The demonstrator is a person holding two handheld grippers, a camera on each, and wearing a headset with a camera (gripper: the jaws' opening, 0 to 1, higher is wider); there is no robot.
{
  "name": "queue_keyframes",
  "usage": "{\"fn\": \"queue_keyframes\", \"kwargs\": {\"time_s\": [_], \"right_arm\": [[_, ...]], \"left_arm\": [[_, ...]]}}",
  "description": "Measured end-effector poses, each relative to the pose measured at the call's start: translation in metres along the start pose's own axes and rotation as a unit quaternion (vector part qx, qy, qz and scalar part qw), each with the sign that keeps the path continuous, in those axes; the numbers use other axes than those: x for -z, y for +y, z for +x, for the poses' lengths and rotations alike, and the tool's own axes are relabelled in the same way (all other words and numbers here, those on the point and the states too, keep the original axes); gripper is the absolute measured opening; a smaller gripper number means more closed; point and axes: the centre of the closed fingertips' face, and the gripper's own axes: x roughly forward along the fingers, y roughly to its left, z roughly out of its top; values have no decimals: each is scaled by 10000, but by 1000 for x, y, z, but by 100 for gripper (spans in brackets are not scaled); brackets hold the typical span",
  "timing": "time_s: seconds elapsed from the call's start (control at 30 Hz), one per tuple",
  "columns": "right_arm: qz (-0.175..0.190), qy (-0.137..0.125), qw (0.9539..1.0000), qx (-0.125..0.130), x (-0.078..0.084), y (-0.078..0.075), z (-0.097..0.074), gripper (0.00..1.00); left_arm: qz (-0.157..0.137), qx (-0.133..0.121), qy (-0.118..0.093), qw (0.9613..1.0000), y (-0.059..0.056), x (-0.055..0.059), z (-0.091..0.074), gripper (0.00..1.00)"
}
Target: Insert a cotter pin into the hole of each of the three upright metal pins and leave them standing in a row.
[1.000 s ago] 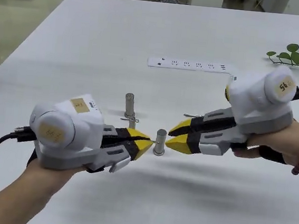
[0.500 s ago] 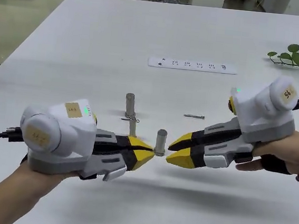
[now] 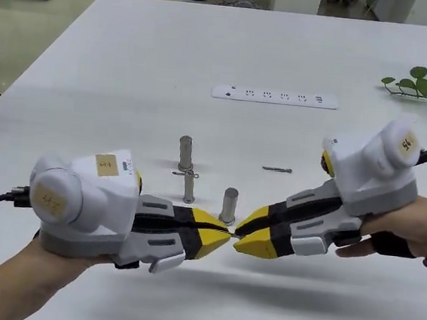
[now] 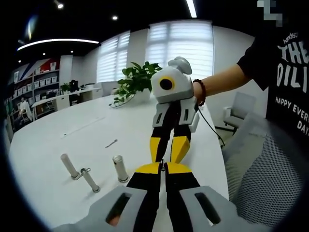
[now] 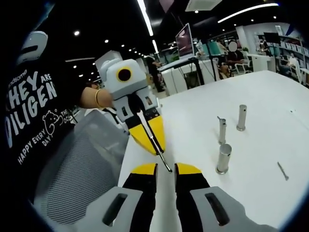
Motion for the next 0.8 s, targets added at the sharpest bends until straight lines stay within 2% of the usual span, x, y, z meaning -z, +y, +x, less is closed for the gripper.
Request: {"fn": "queue_keyframes", "kwargs": {"time_s": [0.23,0.47,0.67,0.8], "right_arm": [[-33,3,10000,-80,0,1,0,3],[-169,99,9998,-80,1,1,-1,1],[-409,219,9989,-58,3,1,-2,0],[-783,365,9962,-71,5,3,-1,0]], "left_arm": [[-103,123,-106,9998,-4,-4,0,0],[-166,150,-71,9997,-5,0,0,0],[-202,173,-40,9996,-6,2,1,0],[-121,174,-33,9998,-7,3,1,0]]}}
